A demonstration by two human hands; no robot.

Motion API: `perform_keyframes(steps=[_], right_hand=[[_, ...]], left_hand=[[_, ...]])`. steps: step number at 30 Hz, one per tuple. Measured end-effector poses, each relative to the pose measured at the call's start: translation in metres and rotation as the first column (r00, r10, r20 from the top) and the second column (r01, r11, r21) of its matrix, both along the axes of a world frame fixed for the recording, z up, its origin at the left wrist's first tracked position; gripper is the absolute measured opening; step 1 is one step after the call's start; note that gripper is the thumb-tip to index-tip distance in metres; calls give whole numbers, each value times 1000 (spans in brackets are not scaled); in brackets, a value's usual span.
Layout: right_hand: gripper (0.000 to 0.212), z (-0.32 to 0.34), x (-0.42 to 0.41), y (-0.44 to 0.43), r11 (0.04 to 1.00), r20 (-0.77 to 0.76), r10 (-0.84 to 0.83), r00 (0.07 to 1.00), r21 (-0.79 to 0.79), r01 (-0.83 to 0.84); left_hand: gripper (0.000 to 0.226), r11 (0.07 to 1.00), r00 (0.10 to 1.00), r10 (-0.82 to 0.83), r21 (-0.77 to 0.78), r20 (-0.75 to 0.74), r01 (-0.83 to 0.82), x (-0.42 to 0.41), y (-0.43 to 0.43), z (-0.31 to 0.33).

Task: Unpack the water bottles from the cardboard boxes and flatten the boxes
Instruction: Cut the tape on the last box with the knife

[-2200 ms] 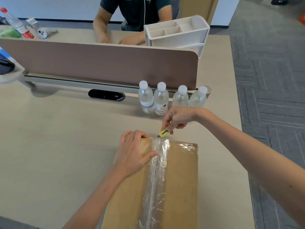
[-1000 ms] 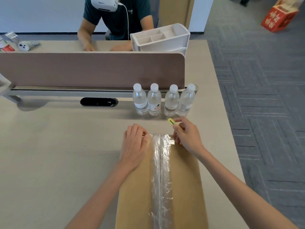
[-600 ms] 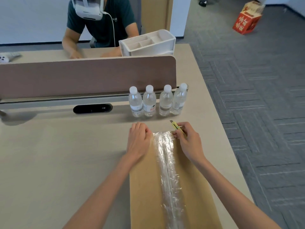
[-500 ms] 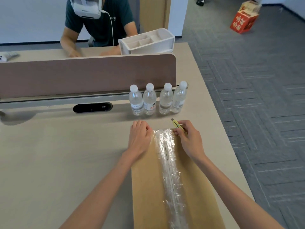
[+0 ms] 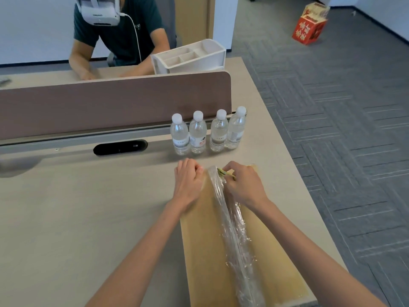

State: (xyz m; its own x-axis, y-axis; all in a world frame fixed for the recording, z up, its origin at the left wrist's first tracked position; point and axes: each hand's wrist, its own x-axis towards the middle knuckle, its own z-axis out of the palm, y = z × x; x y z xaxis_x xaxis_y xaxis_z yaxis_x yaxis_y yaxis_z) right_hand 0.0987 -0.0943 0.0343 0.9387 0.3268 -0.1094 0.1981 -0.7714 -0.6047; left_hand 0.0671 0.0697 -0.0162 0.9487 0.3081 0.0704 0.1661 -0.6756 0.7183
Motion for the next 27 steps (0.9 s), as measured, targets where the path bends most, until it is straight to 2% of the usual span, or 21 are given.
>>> perform_keyframes(steps=[4,6,11,16,20,22,25,27], right_hand=[[27,2,-2,-2,997,-78,40,996,-68,-45],[26,2,-3,-4,999,-95,24,995,-43,-28],[15,0,-6,-11,995,-127,-29,992,91,41],[15,-9,-15,-23,920,-259,-88,962,348,178],[10,-5,-23,-26,872,-301,-115,947,425,241],[11,-6,-26,-25,858,-305,-131,943,442,262],[10,-9,-29,-22,845,-301,-163,940,450,291],[8,-12,-32,-21,835,-306,-174,936,459,305]], left_hand=[[20,999,1000,-13,-50,0,13,0,1,4],[20,996,1000,-16,-83,-12,15,-1,2,6],[20,958,997,-36,-288,-75,13,-4,7,17],[21,907,999,-26,-421,-29,11,-11,15,30],[23,837,1000,4,-547,19,7,-19,24,41],[32,807,999,7,-591,43,19,-24,33,49],[63,791,999,-37,-609,40,53,-34,52,58],[60,773,997,-74,-631,18,69,-43,65,65]])
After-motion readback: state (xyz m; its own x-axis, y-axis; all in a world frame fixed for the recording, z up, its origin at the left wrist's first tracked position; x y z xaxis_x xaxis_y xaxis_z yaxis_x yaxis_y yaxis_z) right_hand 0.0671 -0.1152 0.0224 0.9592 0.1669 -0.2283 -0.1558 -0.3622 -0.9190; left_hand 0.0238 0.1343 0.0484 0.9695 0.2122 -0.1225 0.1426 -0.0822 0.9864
